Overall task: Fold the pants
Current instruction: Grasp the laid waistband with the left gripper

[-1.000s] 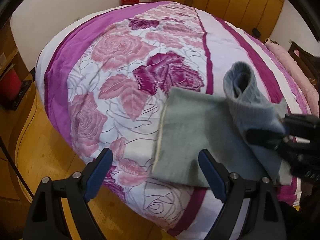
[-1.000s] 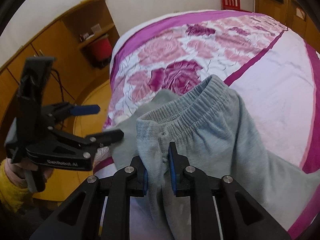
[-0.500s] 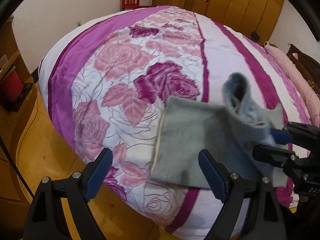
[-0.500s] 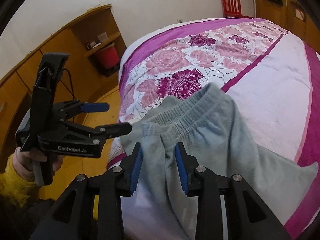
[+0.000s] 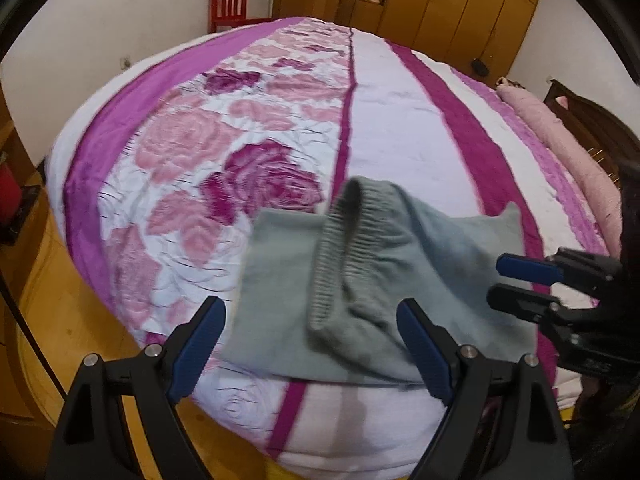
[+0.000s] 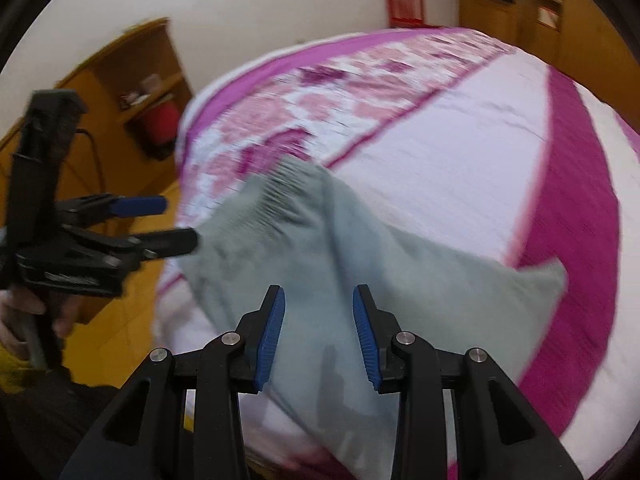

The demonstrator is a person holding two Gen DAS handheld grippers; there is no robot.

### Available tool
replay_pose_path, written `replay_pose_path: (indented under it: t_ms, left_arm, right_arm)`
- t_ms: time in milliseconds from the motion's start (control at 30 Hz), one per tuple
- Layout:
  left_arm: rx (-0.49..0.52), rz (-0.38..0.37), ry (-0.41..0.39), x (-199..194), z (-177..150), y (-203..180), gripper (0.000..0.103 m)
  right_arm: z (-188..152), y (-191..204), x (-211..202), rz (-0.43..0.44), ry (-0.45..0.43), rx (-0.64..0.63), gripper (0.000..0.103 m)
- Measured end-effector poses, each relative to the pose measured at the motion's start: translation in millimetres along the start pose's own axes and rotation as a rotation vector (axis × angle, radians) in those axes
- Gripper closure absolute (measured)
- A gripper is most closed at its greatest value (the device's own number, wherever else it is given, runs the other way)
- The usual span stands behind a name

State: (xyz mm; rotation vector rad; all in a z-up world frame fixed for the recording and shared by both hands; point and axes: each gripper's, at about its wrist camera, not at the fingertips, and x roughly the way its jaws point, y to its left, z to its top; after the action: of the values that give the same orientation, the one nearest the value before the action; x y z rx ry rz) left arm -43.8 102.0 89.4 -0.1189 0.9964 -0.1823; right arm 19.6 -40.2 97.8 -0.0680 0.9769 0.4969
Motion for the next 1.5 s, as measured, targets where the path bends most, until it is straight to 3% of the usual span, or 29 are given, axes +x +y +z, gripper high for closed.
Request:
replay_pose_path:
  t_ms: [67, 200, 267, 333, 467, 667, 800, 933, 967, 1033, 1067, 1167, 1367, 1500]
  left_arm:
    - [-0.011, -0.040, 0.004, 3.0, -0.5, -7.0, 0.019]
    - [0.002, -0.090, 0.023, 9.1, -1.0, -20.2, 0.064]
    - [0.013, -0.105, 0.044, 14.7, -2.0, -27.5, 0.074]
    - [0.021, -0.112, 0.069, 20.0, -3.4, -32.8, 0.074]
    - [0.000, -0.016, 0.117, 34.4, -5.4, -38.2, 0.074]
    - [-0.059, 0.025, 0.174, 44.7, -7.7, -34.0, 0.073]
    - [-0.060, 0.023, 0.177, 52.9, -4.3, -38.8, 0.056]
    - [-0.038, 0.040, 0.119, 55.9, -0.8, -45.7, 0.053]
    - [-0.033, 0.045, 0.110, 56.4, 0.0, -46.7, 0.055]
    - [-0.011, 0.085, 0.089, 55.3, 0.7, -48.6, 0.083]
    - [0.006, 0.107, 0.082, 53.1, 0.8, -49.0, 0.090]
    - [-0.023, 0.056, 0.064, 37.6, 0.6, -44.4, 0.091]
    - [-0.035, 0.065, -0.002, -0.6, -6.9, -36.5, 0.091]
    - [-0.062, 0.059, 0.057, 14.0, -13.4, -22.1, 0.089]
  right_arm:
    - [-11.3, -13.7, -2.0, -0.029, 0.012, 0.036, 0.067]
    - [-35.5, -38.7, -4.5, -0.037, 0.027, 0.122, 0.067]
    - [-44.5, -46.8, -4.1, -0.027, 0.027, 0.159, 0.067]
    - [-50.7, -52.3, -3.3, -0.013, 0.024, 0.183, 0.067]
    - [-55.8, -55.1, -3.1, 0.004, 0.010, 0.190, 0.067]
    - [-62.0, -59.0, -3.2, 0.032, -0.011, 0.200, 0.067]
    - [-66.8, -63.1, -3.3, 0.049, -0.022, 0.217, 0.067]
    - [-70.6, -66.0, -7.1, 0.050, -0.038, 0.229, 0.067]
    - [-71.0, -67.0, -8.4, 0.048, -0.043, 0.233, 0.067]
    - [-70.9, -69.2, -10.1, 0.044, -0.051, 0.242, 0.067]
    - [-71.0, -70.1, -11.2, 0.045, -0.055, 0.247, 0.067]
    - [-70.4, -70.8, -12.5, 0.045, -0.060, 0.253, 0.067]
    - [-69.1, -65.5, -10.3, 0.056, -0.048, 0.237, 0.067]
    - [-68.0, -59.6, -2.7, 0.057, -0.021, 0.216, 0.067]
